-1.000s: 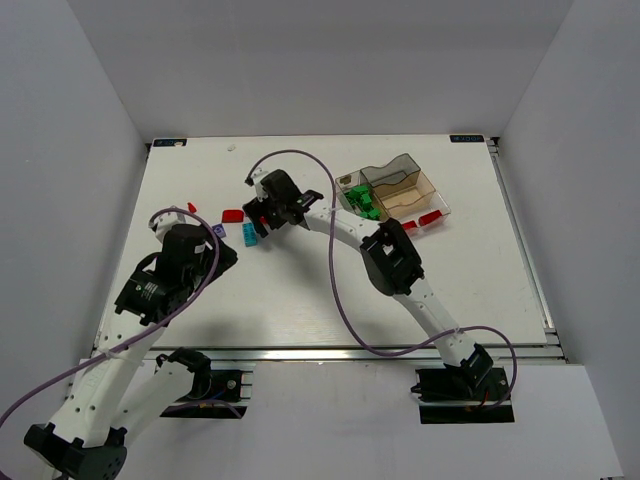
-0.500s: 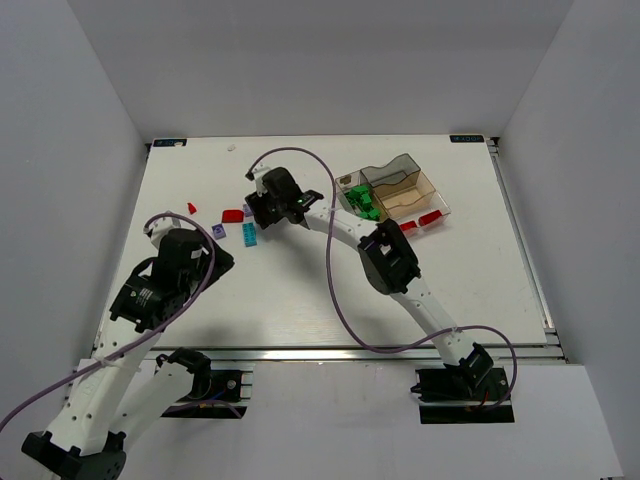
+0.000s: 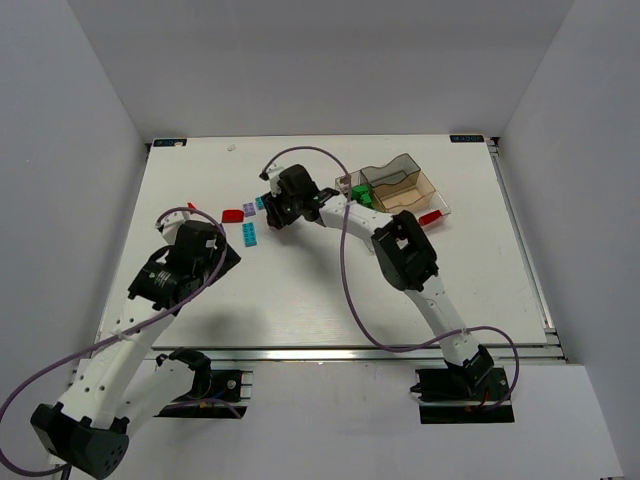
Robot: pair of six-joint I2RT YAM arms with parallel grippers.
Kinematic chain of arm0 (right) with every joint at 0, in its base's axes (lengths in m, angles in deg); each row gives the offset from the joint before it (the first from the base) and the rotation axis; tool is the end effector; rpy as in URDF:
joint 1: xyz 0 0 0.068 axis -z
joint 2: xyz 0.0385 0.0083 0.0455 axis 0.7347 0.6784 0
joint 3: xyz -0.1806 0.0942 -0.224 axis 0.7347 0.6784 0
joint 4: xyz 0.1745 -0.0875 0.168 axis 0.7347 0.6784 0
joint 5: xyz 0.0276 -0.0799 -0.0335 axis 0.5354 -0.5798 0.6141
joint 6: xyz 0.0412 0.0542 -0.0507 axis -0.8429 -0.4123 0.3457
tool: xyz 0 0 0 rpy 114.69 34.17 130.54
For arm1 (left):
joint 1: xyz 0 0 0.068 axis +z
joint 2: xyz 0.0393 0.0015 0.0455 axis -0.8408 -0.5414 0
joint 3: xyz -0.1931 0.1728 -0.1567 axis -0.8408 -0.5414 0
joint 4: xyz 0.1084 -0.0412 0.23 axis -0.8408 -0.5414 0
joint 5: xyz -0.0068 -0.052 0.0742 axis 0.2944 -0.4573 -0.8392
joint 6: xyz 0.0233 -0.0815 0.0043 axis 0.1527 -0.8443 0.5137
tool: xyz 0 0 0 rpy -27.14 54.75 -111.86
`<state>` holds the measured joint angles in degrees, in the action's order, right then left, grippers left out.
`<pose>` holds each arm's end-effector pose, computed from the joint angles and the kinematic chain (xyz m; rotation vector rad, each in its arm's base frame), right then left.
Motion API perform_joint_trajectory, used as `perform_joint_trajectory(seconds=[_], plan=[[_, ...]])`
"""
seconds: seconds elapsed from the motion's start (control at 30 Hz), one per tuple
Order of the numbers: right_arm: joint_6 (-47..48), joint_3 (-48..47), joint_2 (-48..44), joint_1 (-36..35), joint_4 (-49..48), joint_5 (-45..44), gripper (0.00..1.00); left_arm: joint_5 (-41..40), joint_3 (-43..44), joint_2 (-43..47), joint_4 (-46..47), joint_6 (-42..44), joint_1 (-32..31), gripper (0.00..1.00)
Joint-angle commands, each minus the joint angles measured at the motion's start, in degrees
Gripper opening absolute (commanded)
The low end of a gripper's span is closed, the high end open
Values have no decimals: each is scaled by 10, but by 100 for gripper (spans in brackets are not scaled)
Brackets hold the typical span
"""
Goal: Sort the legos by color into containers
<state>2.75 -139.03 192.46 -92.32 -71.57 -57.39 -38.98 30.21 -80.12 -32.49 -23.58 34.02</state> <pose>0.4335 0.4463 0.1615 -0.8887 2.0337 0.5832 0.1501 -0.0369 0.2999 -0.7674 2.2513 -0.2190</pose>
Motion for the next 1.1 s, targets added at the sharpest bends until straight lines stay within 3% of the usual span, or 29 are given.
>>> perform_joint_trajectory(seconds=[0.0,0.17,0.27,0.43,0.57,0.73,0.97,1.07], plan=[[10,53,-121,28,-15,71,0,-24,-17,-15,38,-1,0,79],[11,110,-240,75,20,170,0,-26,-44,-71,91,22,0,81],[11,135,-297,108,71,185,0,-34,-52,-116,113,45,5,82],[50,222,-381,193,125,169,0,-53,-45,-194,149,87,25,84],[101,299,-448,264,142,109,0,-42,-38,-246,189,102,49,84],[131,367,-480,326,161,60,0,-21,-33,-266,214,116,71,84],[170,435,-485,351,166,42,0,-2,-14,-285,223,159,103,84],[184,446,-470,355,155,37,5,9,-6,-295,228,166,114,84]])
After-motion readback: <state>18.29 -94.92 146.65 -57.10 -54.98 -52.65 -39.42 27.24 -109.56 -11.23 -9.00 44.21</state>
